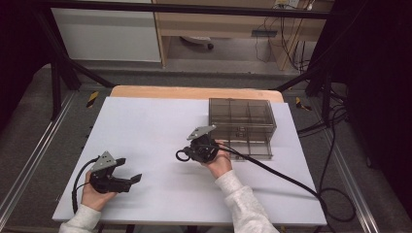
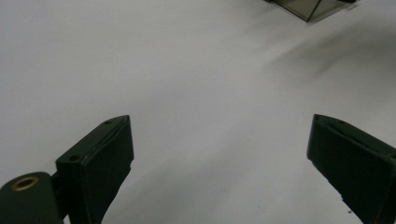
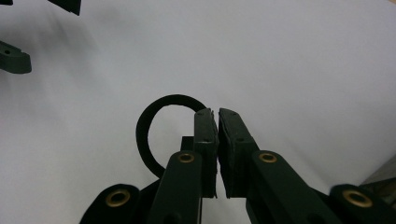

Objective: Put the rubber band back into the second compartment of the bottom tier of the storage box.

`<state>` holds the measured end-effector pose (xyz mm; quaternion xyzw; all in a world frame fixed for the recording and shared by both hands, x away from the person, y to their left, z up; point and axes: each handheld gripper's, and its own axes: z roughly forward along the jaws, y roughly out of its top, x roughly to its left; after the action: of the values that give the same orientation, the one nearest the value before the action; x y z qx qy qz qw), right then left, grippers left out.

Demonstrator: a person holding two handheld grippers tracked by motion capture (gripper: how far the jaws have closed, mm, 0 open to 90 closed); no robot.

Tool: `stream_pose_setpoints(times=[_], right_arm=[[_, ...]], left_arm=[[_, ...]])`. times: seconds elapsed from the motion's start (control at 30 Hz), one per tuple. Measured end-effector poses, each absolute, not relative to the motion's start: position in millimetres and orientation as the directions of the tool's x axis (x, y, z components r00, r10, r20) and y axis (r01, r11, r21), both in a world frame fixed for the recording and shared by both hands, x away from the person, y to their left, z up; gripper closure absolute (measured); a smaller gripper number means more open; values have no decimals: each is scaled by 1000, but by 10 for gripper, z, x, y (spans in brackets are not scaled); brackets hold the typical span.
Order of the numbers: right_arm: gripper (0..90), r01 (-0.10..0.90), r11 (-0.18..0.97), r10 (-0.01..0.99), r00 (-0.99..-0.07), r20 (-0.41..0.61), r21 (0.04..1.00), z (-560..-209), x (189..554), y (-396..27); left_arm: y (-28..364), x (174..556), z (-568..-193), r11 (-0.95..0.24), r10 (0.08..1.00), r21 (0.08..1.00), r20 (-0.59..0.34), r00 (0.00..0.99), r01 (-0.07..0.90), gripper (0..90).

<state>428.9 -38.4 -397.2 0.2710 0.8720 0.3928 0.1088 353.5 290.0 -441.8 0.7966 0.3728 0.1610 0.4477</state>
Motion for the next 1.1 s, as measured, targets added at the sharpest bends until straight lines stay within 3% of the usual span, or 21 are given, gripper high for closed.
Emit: stream_pose_setpoints(times=[1.1], right_arm=[[861,404,508,603,-798,21,761,-3857,4216,-876]], left_arm=[[2894,3538,-4423,-324,739,832,-75,670,450,69]])
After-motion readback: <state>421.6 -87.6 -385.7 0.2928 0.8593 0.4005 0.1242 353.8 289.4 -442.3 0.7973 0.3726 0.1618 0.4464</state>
